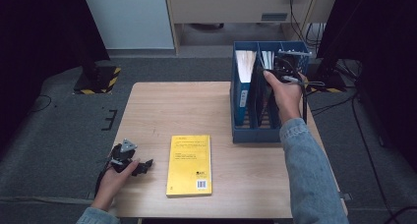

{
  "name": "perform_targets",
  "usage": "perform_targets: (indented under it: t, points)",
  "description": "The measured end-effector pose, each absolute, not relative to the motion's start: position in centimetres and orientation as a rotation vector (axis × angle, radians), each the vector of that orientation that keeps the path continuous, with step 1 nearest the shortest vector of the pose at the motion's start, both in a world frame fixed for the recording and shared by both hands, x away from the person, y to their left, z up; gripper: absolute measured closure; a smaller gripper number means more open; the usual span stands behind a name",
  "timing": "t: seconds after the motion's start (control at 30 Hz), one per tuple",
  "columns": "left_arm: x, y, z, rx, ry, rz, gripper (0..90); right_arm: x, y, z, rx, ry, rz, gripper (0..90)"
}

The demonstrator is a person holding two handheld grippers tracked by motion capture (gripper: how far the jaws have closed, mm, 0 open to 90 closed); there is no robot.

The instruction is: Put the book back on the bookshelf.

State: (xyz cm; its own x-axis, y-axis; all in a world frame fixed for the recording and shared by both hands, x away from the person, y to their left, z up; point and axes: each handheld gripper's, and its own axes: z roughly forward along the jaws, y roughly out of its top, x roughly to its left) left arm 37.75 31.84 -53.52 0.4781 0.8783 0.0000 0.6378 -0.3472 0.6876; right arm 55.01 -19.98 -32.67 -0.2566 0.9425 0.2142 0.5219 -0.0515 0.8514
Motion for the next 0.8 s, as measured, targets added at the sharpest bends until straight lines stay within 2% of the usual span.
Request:
perform_targets:
  t: [0.53, 0.8]
  points:
    - [37.7, 31.8, -53.6, 2.094, 1.257, 0.498, 0.0, 52.8, -20.2, -32.6, 1.508, 1.814, 1.216, 12.5]
    - [37.7, 31.8, -53.5, 2.105, 1.253, 0.498, 0.0, 51.4, -20.0, -32.7, 1.472, 1.824, 1.205, 8.6]
